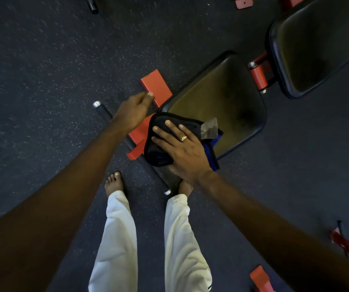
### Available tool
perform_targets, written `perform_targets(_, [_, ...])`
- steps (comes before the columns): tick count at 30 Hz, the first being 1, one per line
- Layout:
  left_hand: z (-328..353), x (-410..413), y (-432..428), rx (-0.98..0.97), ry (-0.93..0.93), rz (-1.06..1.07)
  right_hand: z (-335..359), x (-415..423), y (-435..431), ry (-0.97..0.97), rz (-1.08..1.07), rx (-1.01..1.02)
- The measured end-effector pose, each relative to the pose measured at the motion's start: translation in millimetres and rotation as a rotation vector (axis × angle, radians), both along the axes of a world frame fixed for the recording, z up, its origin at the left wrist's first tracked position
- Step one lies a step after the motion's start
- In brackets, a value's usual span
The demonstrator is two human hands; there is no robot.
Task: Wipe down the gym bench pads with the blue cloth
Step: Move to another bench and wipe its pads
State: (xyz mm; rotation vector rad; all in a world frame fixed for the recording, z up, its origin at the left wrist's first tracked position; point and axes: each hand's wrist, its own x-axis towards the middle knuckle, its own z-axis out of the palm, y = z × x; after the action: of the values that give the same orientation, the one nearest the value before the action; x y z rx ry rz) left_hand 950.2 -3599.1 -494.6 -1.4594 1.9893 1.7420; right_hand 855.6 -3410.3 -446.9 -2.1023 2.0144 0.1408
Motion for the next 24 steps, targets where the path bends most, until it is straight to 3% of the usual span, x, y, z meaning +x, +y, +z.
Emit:
perform_targets(5, [8,-29,3,0.127,0.142,-0.069,5,-18,34,-0.088,-0.181,0.013])
perform_targets(9, [12,-24,20,0.109,0.103,-0.223,3,-54,32,-0.220,-0.584,-0.075])
perform_targets(13, [21,-29,34,0.031,0.081,-0.147,5,-21,27,-0.219,-0.999,-0.163])
perform_targets(14, [24,-36,36,-0.022,0.073,-0.135,5,-11,30,-0.199,-0.983,-0.120])
perform_targets(16, [26,-51,40,-0.133,0.064,-0.187,8,-15,40,-0.170,-0.753,-0.010])
perform_targets(19, [23,-60,45,-0.302,-0.004,-0.292,15,-68,53,-0.122,-0.564,0.084])
perform_targets(24, [18,-56,48,-0.397,-0.012,-0.321,12,-95,29,-0.139,-0.988,-0.049])
